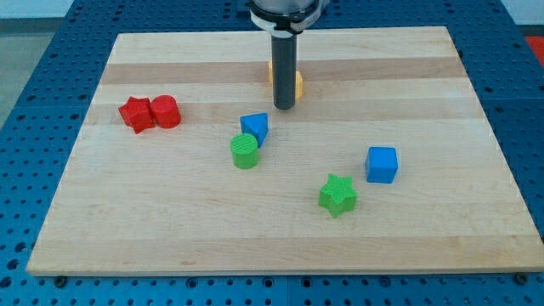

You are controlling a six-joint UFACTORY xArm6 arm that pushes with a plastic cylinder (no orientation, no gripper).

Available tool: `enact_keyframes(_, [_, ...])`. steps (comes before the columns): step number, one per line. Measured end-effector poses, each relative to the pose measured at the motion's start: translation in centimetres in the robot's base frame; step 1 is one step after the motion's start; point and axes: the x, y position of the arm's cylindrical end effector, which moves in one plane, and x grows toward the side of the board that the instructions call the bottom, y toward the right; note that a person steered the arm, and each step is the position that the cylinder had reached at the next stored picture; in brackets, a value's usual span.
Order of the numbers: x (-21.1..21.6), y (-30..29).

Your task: Push the yellow blocks to the top center

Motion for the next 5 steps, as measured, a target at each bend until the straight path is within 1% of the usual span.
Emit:
enact_keyframes(1, [0.2,-0.2])
enact_keyframes(2, [1.9,-0.2])
enact_keyframes(3, [3.8,3.1])
enact_keyframes(4, [2.6,4.0])
enact_keyframes(5, [0.0,4.1])
